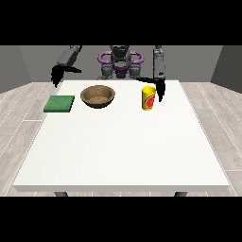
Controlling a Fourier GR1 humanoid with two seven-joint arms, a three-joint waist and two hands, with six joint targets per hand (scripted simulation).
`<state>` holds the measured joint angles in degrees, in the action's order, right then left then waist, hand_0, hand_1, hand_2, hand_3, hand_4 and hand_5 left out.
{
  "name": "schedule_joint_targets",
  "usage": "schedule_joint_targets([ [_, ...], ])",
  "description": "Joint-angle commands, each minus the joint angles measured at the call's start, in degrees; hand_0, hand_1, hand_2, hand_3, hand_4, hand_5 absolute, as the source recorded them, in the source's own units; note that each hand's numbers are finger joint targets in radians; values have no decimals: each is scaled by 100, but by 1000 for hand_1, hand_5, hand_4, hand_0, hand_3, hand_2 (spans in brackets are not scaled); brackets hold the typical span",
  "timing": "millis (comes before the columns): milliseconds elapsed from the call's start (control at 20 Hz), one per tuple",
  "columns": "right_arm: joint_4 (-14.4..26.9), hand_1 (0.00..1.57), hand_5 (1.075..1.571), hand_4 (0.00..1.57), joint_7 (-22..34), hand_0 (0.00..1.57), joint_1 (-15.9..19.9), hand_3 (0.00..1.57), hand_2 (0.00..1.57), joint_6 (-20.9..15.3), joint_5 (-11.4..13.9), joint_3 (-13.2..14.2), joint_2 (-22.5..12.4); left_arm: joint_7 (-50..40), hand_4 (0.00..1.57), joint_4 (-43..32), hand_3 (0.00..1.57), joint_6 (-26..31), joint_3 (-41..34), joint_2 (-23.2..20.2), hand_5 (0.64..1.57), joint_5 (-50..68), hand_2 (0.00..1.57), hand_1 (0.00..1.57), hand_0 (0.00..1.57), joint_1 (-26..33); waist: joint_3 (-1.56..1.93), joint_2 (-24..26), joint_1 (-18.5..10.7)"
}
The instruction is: Pick the cup and pour the ball into the bowl, then pick the bowl and place it on the pad
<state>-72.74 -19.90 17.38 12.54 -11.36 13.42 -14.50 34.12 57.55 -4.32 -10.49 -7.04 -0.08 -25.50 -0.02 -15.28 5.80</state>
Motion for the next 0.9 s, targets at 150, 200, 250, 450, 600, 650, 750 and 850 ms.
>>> schedule_joint_targets([
  [150,347,0,1558,0,-432,0,-206,0,0,448,-62,90,-180,452,0,-1011,0,-92,-233,-32,1245,80,0,0,0,-382,1,16,173],
  [200,113,0,1558,0,-136,0,111,0,0,361,-201,147,-239,992,0,-1346,0,102,-327,-106,1229,130,0,0,0,-331,-2,-198,147],
  [250,554,0,1559,0,-266,0,170,0,0,111,-34,172,-134,645,0,-1276,0,-106,-62,54,1219,-73,0,0,0,-445,1,67,-54],
  [450,180,0,1562,0,23,0,339,0,0,476,-290,176,-382,982,789,-1397,1571,-1261,-125,-491,1524,-819,1571,1289,1289,-350,1,-329,397],
  [600,553,0,1559,0,-272,0,276,0,0,539,-259,260,-385,782,822,-1395,1571,-1929,118,-182,1514,-1175,1571,1309,1309,-378,6,-204,360],
  [650,447,0,1556,0,-213,0,349,0,0,788,-340,346,-701,910,833,-1583,1571,-2013,-54,-246,1511,-1095,1571,1312,1312,-513,2,-427,528],
  [750,386,0,1557,0,-277,0,435,0,0,1028,-590,593,-974,1199,864,-1723,1571,-2110,-313,-366,1509,-947,1571,1331,1331,-667,-1,-735,712],
  [850,346,0,1556,0,-222,0,373,0,0,753,-459,438,-684,1061,879,-1976,1571,-2210,-203,-303,1505,-1078,1571,1343,1343,-891,-1,-541,629],
])
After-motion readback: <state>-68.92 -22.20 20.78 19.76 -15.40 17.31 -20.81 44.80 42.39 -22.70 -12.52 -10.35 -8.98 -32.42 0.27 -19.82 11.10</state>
